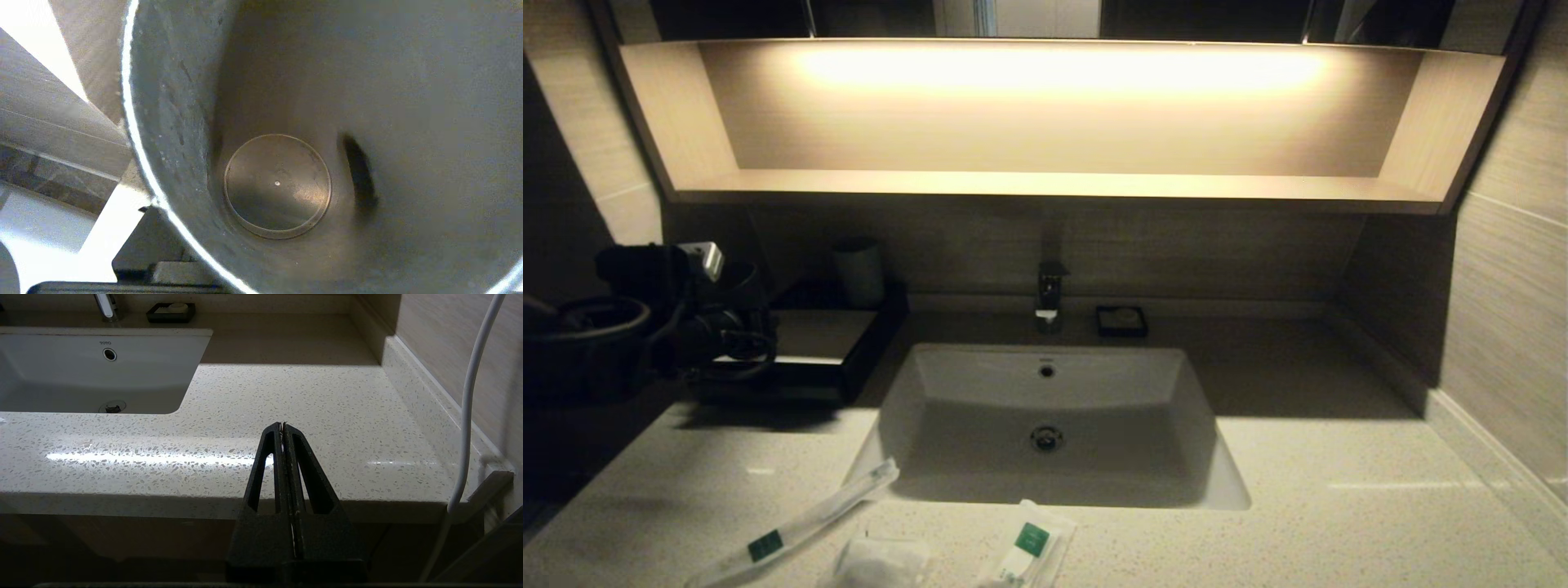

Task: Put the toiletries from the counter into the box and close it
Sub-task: Place the cup on the storage box

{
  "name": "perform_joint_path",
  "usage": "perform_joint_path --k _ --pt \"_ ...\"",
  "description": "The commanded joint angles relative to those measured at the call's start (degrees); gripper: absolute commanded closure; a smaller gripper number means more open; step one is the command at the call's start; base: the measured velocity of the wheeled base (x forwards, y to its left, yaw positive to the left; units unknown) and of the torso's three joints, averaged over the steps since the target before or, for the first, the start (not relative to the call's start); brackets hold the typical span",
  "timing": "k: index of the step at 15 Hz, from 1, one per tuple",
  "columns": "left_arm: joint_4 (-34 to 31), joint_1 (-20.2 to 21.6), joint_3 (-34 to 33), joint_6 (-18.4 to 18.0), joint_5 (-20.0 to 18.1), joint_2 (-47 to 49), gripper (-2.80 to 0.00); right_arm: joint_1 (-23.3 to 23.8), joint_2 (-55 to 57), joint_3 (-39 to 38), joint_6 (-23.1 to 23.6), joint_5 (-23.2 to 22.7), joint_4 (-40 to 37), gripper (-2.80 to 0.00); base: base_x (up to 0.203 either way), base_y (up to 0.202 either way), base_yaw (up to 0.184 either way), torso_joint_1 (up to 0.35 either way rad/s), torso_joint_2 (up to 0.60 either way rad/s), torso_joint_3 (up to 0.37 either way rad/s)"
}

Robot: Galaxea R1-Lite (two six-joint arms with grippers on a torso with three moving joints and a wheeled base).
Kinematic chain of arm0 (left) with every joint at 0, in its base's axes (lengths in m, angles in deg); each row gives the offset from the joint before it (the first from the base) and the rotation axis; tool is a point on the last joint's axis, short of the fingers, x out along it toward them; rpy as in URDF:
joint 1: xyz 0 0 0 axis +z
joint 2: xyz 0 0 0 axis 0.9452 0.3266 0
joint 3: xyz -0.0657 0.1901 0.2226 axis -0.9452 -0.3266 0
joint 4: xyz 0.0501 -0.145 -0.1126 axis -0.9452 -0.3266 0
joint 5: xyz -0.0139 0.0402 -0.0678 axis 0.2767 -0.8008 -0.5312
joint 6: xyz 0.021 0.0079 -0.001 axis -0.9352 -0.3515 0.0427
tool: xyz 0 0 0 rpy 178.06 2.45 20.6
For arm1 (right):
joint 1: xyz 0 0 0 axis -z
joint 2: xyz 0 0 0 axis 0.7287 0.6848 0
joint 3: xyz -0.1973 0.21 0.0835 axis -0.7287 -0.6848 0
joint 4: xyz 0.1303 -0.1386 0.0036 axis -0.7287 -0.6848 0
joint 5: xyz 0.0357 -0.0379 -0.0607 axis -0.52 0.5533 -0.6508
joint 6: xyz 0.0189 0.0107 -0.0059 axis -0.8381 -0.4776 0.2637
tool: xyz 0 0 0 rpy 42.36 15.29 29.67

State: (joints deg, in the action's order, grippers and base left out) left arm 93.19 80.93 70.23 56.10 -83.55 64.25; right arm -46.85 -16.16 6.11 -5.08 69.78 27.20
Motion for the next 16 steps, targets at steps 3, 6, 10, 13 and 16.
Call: perform_joint_path --k 3,6,10,13,16 --pt "0.17 0.02 2.09 0.02 0.05 1.96 0.0 -0.01 0.0 -0.09 0.04 -0.01 0.01 0.0 0.0 0.0 0.0 0.0 0.0 0.0" --pt "0.13 0.02 2.58 0.02 0.05 2.7 0.0 -0.01 0.0 -0.09 0.04 0.06 0.01 0.0 0.0 0.0 0.0 0.0 0.0 0.0" --pt "0.03 0.02 4.44 0.02 0.05 4.13 0.0 -0.01 0.0 -0.09 0.04 -0.01 0.01 0.0 0.0 0.0 0.0 0.0 0.0 0.0" --pt "0.12 0.02 5.29 0.02 0.1 4.56 0.0 -0.01 0.0 -0.09 0.04 -0.01 0.01 0.0 0.0 0.0 0.0 0.0 0.0 0.0" --pt "0.12 0.02 5.93 0.09 0.05 5.19 0.0 -0.01 0.0 -0.09 0.04 -0.01 0.01 0.0 0.0 0.0 0.0 0.0 0.0 0.0"
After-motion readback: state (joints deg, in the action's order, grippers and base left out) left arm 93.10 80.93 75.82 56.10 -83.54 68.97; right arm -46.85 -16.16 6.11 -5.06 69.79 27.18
